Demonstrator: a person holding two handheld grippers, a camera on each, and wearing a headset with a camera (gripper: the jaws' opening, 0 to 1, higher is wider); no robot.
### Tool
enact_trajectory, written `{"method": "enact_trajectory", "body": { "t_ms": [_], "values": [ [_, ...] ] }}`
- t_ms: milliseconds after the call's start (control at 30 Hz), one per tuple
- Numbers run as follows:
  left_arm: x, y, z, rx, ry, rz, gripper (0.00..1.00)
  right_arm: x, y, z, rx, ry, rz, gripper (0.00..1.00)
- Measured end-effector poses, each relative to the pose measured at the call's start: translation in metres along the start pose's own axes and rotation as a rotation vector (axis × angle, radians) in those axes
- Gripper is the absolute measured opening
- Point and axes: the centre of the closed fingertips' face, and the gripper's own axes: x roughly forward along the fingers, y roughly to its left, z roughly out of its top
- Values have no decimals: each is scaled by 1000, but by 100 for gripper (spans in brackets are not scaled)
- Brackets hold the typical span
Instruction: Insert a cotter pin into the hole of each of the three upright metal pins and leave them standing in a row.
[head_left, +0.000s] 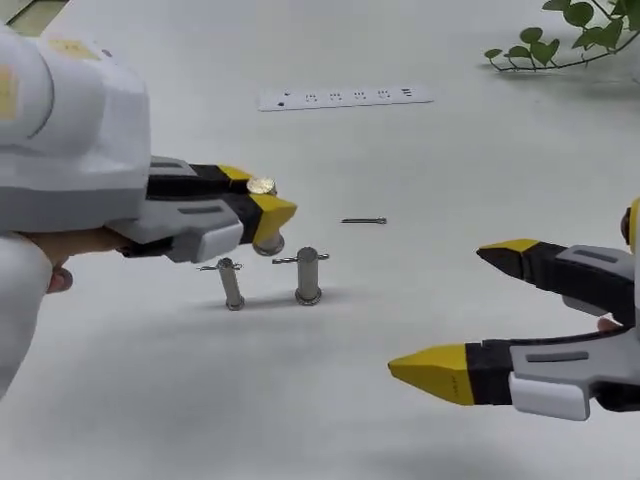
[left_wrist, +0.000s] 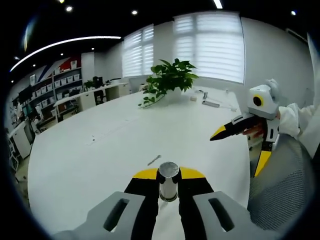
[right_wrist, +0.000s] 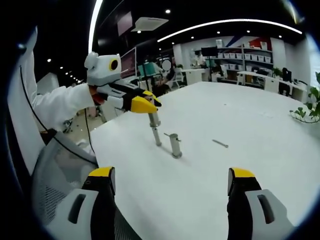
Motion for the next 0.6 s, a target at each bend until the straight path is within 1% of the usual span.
{"method": "enact_trajectory", "body": {
  "t_ms": [67, 100, 133, 167, 233, 367, 467, 533, 600],
  "values": [
    [6, -10, -8, -26, 13, -17, 10, 0, 3, 1, 4, -8, 11, 93],
    [8, -13, -12, -34, 19, -17, 10, -1, 3, 0, 5, -6, 14, 93],
    [9, -15, -16, -33, 27, -17, 10, -1, 4, -1, 5, -1, 16, 95],
    [13, -20, -21, -9, 43, -19, 10, -1, 5, -2, 3, 2, 19, 96],
    [18, -25, -29, -4, 59, -25, 10, -1, 8, -4, 4, 6, 28, 97],
    [26, -33, -39, -30, 77, -31, 10, -2, 9, -7, 12, 10, 34, 98],
    [33, -41, -49, -31, 106, -49, 10, -2, 8, -8, 11, 11, 34, 98],
    [37, -46, -52, -23, 113, -56, 10, -3, 8, -8, 14, 10, 32, 98],
    [41, -49, -55, 4, 119, -54, 10, -3, 7, -8, 15, 10, 30, 98]
  ]
}}
